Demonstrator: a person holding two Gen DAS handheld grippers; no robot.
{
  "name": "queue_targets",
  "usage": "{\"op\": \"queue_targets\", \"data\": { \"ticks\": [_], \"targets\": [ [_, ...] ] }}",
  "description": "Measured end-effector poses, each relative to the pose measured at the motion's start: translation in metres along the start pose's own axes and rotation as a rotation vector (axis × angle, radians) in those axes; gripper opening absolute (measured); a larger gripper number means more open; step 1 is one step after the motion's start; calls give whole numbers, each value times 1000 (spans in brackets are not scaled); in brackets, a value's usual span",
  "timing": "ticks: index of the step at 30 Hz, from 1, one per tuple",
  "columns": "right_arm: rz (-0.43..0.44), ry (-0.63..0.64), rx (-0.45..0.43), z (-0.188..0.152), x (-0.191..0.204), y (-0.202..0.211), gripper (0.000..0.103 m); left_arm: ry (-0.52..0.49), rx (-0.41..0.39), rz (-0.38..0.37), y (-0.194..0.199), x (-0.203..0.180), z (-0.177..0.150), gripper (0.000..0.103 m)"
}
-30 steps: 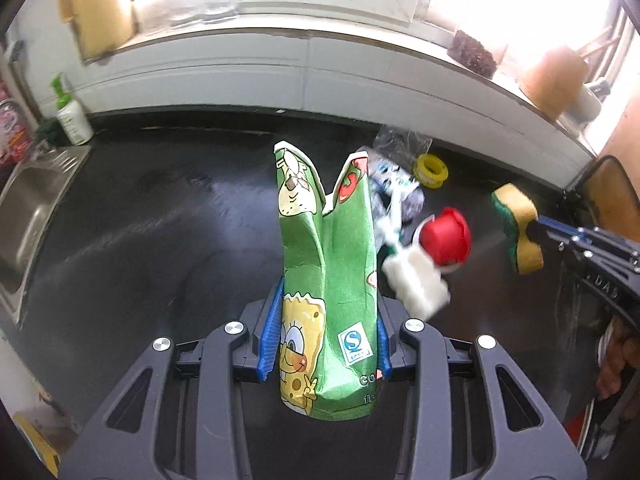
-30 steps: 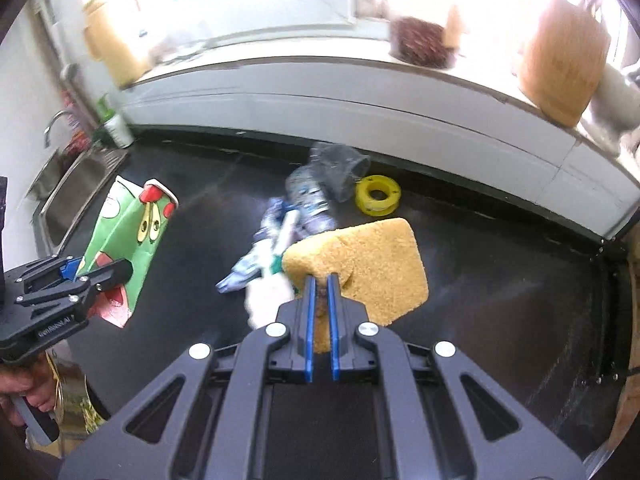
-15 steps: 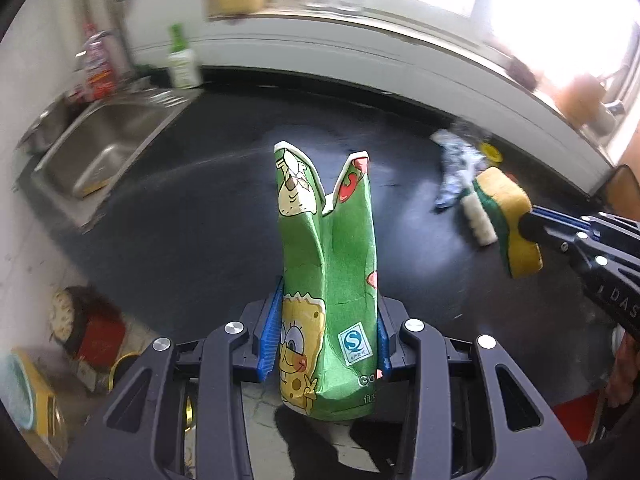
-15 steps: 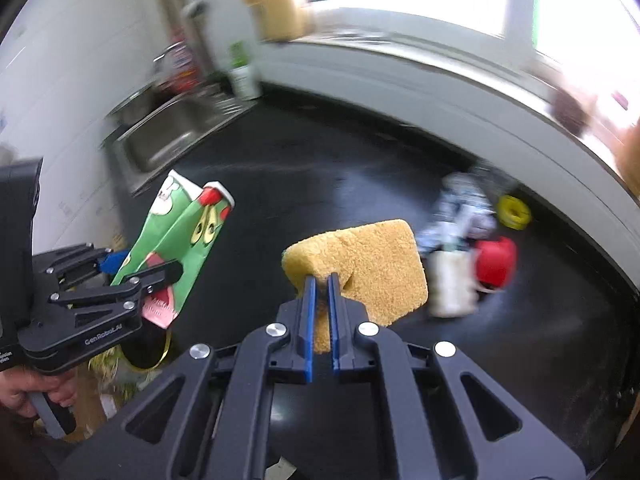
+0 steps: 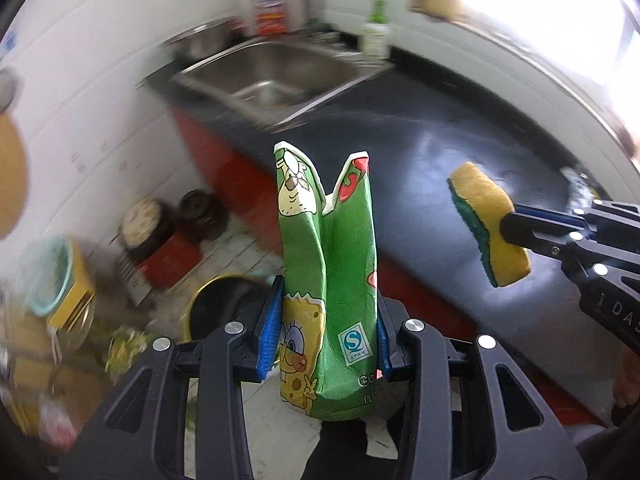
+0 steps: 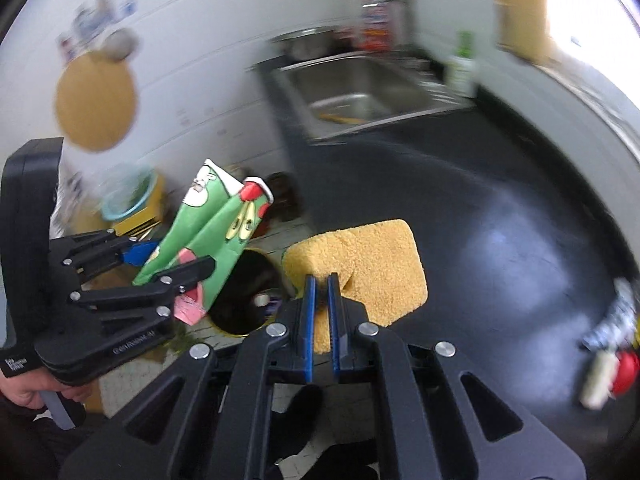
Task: Collect trash
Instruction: 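Carry sponge and cartoon wrapper to the black bin and open both tools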
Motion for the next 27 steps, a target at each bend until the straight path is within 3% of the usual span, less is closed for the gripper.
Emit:
{"op": "queue_targets", "data": {
  "ticks": [12,27],
  "targets": [
    [208,167,167,23,105,-123,7,229,117,97,-41,121,-57,37],
    [249,131,385,16,104,-289,7,342,233,49,-171,160,-105,38]
  ]
}}
Point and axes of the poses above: each gripper's, at about its wrist camera, not at the fingertips, and y roughly against the way its jaws point, x to its left, z to its top, the point moved 4 cm from there along -y, roughly the way its jaws point, and after that the axes turned 7 degrees about z, right-handed, at the moved point
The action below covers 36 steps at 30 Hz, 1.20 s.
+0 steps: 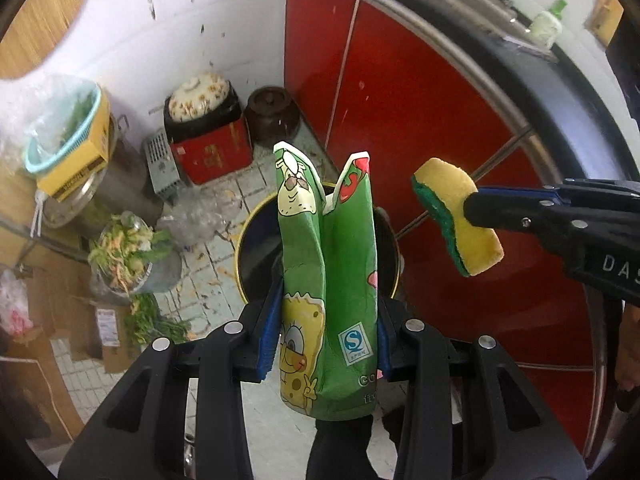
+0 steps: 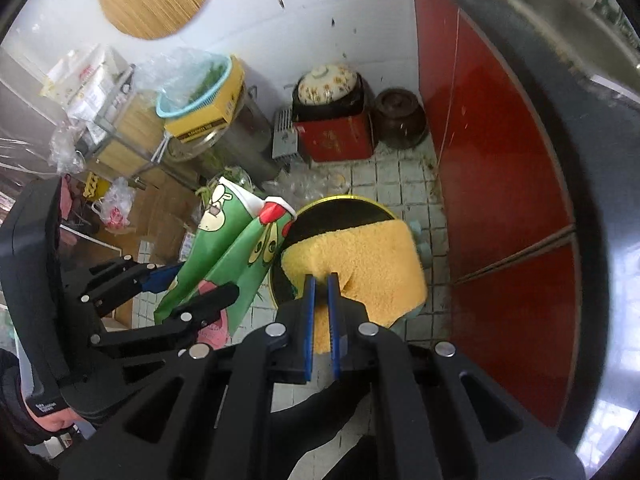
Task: Collect trash
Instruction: 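Carry sponge and cartoon wrapper to the black bin and open both tools, then move both open tools back over the countertop trash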
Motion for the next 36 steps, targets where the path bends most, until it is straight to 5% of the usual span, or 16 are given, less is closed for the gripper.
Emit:
{"op": "queue_targets", "data": {
  "ticks": [16,18,21,31,36],
  "targets": [
    [10,-16,65,16,-8,-48,7,17,44,-25,-47,13,2,40],
    [18,-28,88,18,-8,-54,14,13,49,-8,-50,16,1,60],
    [12,-24,46,20,-8,-48,82,20,34,23,-49,22,-1,82],
    [16,-37,34,15,-9,-26,84,37,20,17,-34,25,-2,89],
    [-14,-57,-40,4,-8,29,87,-11,-8,13,-6,10,5,89]
  ]
}}
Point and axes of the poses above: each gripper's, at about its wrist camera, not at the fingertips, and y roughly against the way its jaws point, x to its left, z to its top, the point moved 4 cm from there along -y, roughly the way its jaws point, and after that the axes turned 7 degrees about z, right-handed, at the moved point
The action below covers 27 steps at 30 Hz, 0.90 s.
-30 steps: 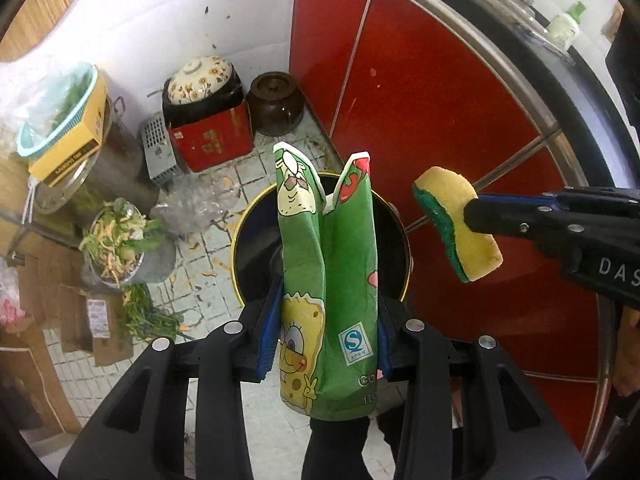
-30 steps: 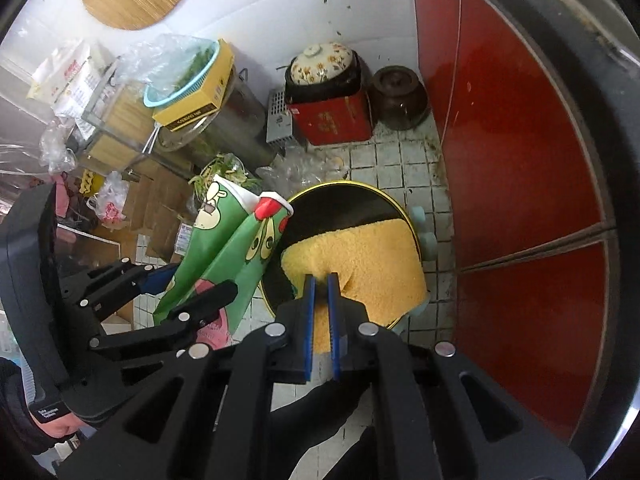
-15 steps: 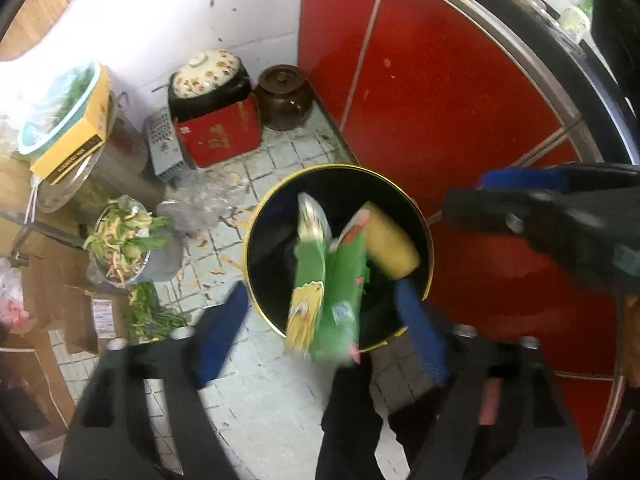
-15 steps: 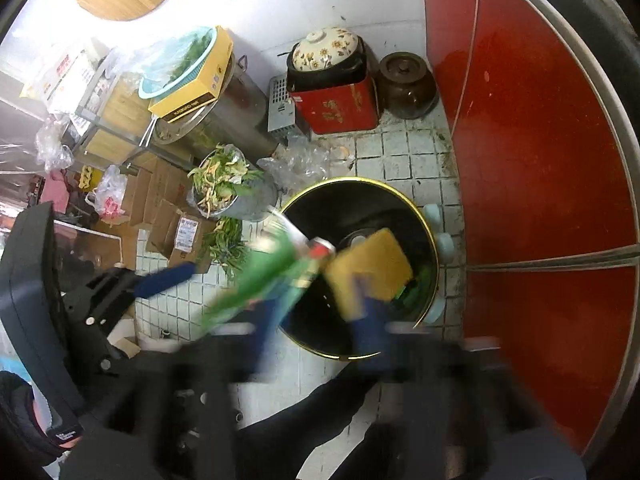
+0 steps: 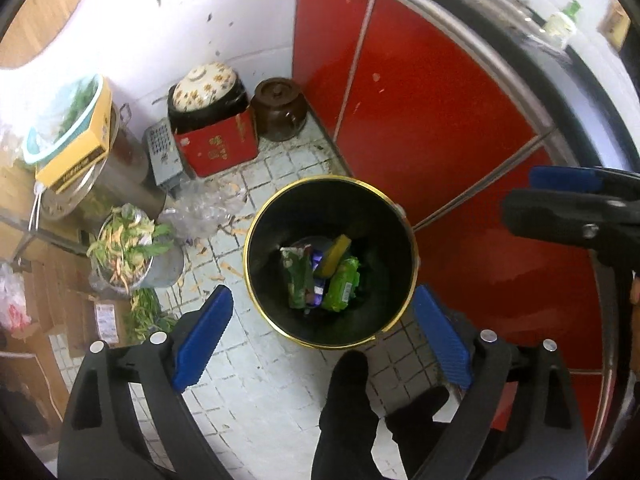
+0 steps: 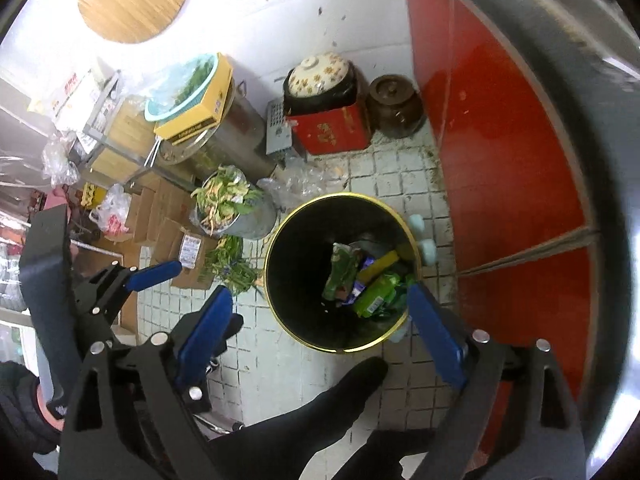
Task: Collect trash
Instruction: 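Move both open tools back over the countertop trash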
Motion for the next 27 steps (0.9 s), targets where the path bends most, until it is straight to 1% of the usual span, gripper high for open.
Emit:
{"op": "queue_targets", "data": {
  "ticks": [2,5,6,7,8,10,11,12,13,14,15,16,18,20,22,24,26,27],
  "targets": [
    [-18,-17,-54,-6,-4,33,87,-40,-29,-1,18,-11,6,89],
    [-75,-62,-167,-23,-18,102,88,-129,-85,2,49,-39,18,90],
    [-123,-92,-225,-34,-28,137,88,-165,-107,-8,62,-54,22,91],
    [-162,-113,-261,-42,-36,160,89,-199,-124,-20,73,-69,25,91],
    [-207,-143,-309,-54,-46,190,89,-235,-142,-42,84,-87,28,91],
    [-265,-204,-385,-76,-65,235,91,-322,-179,-98,107,-131,32,92],
    [-326,-254,-427,-96,-80,266,91,-371,-196,-130,118,-157,33,92],
    [-354,-286,-451,-108,-90,283,91,-410,-207,-159,126,-178,33,92],
    [-388,-327,-479,-126,-102,304,91,-451,-218,-189,135,-199,34,92],
    [-451,-383,-506,-149,-116,330,91,-493,-229,-220,143,-222,34,92],
    [-491,-419,-521,-166,-125,345,91,-552,-245,-259,154,-253,31,92],
    [-531,-472,-549,-191,-137,368,91,-595,-257,-289,163,-277,28,92],
    [-593,-561,-583,-230,-153,398,91,-685,-277,-359,184,-327,19,92],
    [-650,-643,-603,-269,-166,424,91,-755,-273,-424,201,-378,8,93],
    [-707,-731,-623,-313,-178,448,91,-803,-264,-470,213,-414,-7,93],
    [-727,-786,-645,-351,-186,464,91,-845,-255,-514,229,-449,-28,93],
    [-754,-830,-658,-381,-184,471,91,-877,-245,-538,235,-476,-42,93],
    [-758,-840,-661,-390,-184,473,91,-896,-242,-545,240,-488,-48,93]
  ]
}}
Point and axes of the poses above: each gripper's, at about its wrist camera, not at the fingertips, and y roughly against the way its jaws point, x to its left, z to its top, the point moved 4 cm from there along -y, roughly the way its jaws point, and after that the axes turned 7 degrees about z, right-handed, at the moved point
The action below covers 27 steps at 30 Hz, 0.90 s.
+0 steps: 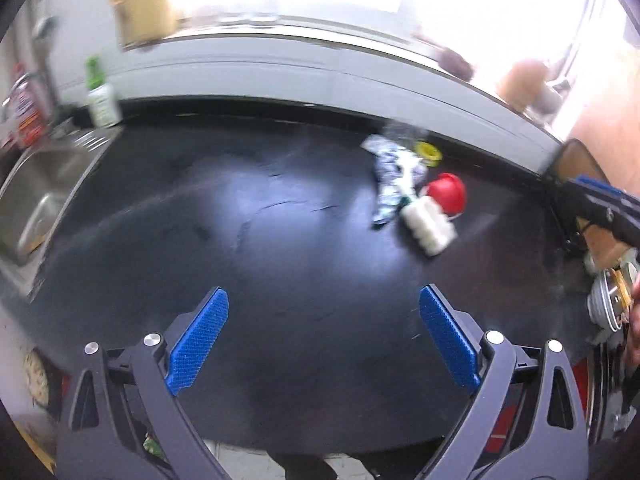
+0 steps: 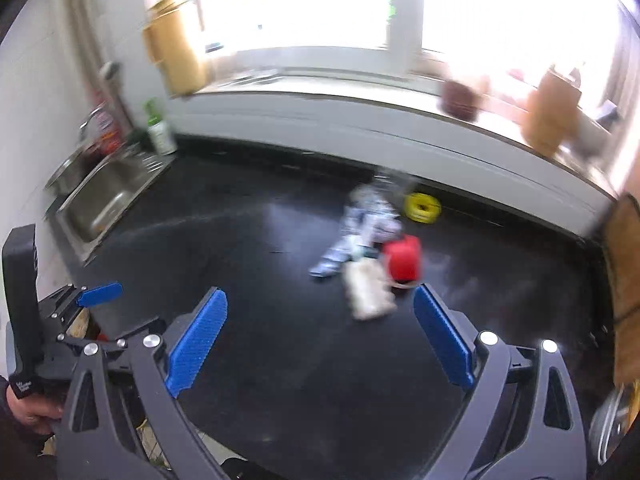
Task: Collect trash
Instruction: 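Move both open tools back over the countertop trash, then grasp the crumpled foil wrapper with the left tool while the right tool grasps the red cup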
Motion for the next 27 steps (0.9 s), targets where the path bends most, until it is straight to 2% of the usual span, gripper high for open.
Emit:
{"op": "queue_targets", "data": {
  "ticks": [6,11,14,19,27],
  "targets": [
    [-23,-41,7,-13,-33,1,91,-80,17,-20,-25,-40,19,93],
    [-21,-44,27,-3,-45,-18,91,-101,45,-5,-47,-47,29,93],
    [-20,-50,50,1,-54,-36,91,-119,54,0,-59,-49,34,93],
    [-28,-54,116,4,-74,-80,91,-161,77,18,-102,-58,44,93],
    [-32,-49,213,7,-100,-147,91,-223,162,-27,-184,-74,58,93]
  ]
}}
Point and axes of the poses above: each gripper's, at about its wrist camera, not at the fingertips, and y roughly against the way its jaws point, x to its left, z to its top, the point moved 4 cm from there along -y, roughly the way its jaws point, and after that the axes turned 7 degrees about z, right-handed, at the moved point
